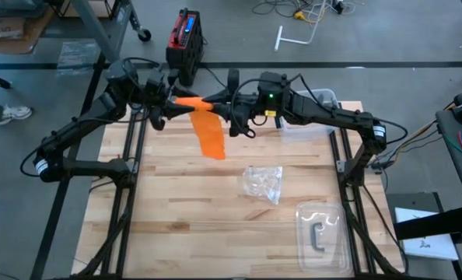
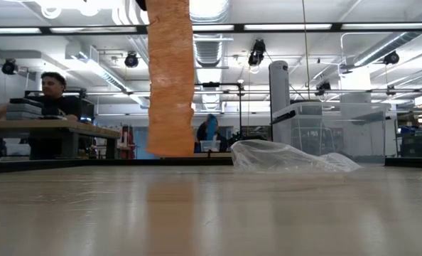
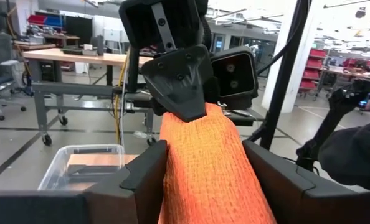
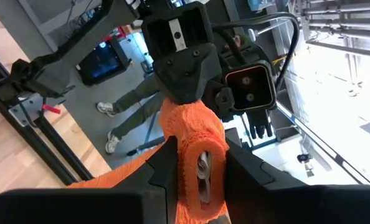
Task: Roll bandage
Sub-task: Roll the orange bandage
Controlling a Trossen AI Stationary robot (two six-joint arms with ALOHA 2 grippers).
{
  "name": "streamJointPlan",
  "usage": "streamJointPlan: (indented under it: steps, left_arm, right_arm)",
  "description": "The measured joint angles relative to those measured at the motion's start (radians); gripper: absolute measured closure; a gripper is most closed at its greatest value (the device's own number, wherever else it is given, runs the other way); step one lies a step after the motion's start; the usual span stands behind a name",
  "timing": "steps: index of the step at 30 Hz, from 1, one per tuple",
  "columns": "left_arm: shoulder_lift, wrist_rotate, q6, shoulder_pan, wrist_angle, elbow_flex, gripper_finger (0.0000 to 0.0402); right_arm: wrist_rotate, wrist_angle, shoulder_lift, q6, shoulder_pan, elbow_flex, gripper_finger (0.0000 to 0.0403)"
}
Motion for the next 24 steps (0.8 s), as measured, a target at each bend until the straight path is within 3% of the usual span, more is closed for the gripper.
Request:
streamJointPlan:
  steps: [15,19,24]
  left_arm:
    - [-0.021,0.029,-0.038,0.0,-0.027,0.0,0.0127]
    - [-0.02,0.029,-0.04,0.0,-0.027,0.0,0.0148]
    - [-0.017,0.027,-0.008,0.0,-0.029,0.0,0.0209]
  right_arm:
    - [-0.002,0.009,-0.003,-0.011,0.0,0.0,0.0318]
    - [-0.005,0.009,-0.004,-0.011,0.0,0.0,0.0318]
    - [-0.011,0.013,-0.004,-0.011,0.0,0.0,0.0307]
